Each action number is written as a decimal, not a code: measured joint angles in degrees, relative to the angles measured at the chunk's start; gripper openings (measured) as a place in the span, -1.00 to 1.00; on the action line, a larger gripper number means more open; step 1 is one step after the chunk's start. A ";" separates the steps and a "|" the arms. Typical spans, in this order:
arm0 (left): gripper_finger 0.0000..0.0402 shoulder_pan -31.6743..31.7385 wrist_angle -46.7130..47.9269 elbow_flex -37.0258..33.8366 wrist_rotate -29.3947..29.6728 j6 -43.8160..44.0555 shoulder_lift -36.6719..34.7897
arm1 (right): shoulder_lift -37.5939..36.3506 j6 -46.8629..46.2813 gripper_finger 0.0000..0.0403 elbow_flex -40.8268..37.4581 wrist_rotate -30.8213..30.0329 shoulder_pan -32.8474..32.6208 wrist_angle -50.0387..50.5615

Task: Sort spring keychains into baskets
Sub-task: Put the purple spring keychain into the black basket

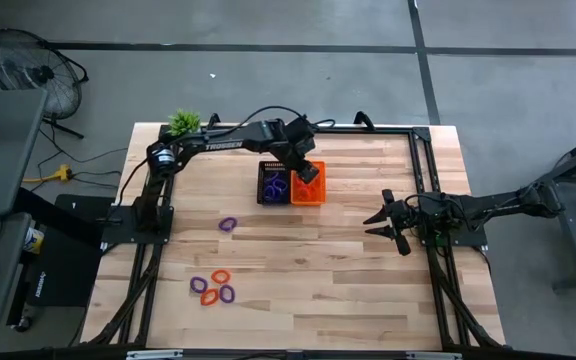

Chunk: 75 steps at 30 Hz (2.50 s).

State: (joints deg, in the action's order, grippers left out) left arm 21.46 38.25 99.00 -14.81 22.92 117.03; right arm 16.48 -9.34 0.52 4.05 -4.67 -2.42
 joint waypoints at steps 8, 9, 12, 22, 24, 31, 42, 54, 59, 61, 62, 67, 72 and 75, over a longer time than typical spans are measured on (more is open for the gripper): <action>-0.26 0.07 -0.47 0.00 0.09 -1.67 0.00 | 0.00 -0.02 -0.43 0.02 0.00 0.00 0.00; -0.26 0.01 -0.40 0.00 0.08 -1.78 0.00 | 0.01 -0.01 -0.43 0.00 0.00 0.01 0.00; -0.26 0.01 0.84 0.00 0.07 -2.76 0.00 | -0.01 0.00 -0.43 0.00 0.00 0.00 0.00; -0.26 -1.04 9.07 -0.13 0.43 -10.00 -1.99 | 0.01 -0.01 -0.43 -0.01 0.00 0.00 0.02; -0.26 -1.70 9.27 -0.02 1.25 -11.28 -2.97 | 0.01 -0.01 -0.43 0.02 0.00 0.01 0.02; -0.26 -3.63 14.60 -0.55 5.37 -14.58 -5.27 | 0.01 0.00 -0.43 0.02 0.00 0.02 0.02; -0.26 -7.23 20.72 -2.28 9.75 -17.56 -9.58 | -0.01 -0.02 -0.43 -0.01 0.00 0.02 0.02; -0.26 -10.85 10.33 -27.47 10.22 -13.48 -24.57 | 0.08 -0.02 -0.43 0.01 0.00 0.02 0.04; -0.26 -12.31 10.80 -35.74 12.56 -10.54 -29.63 | 0.06 -0.01 -0.43 0.02 0.00 0.02 0.02; -0.26 -13.04 11.60 -38.42 12.75 -9.14 -31.68 | 0.06 0.00 -0.43 0.00 0.00 0.02 0.02; -0.26 -13.28 10.54 -39.60 12.85 -8.29 -32.54 | 0.06 0.00 -0.43 0.01 0.00 0.02 0.02; -0.26 -15.19 10.57 -45.02 13.72 -4.11 -35.52 | 0.05 -0.02 -0.43 0.02 0.00 0.00 -0.01; -0.26 -17.77 10.93 -49.25 16.19 -0.54 -37.41 | 0.01 -0.02 -0.43 0.02 0.00 0.00 0.02; -0.26 -19.03 10.43 -51.27 19.60 2.19 -37.46 | 0.06 -0.02 -0.43 0.02 0.00 0.01 -0.14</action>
State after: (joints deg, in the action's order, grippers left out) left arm 2.44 48.68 47.73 4.79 25.11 79.58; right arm 16.54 -9.37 0.54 4.05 -4.66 -2.56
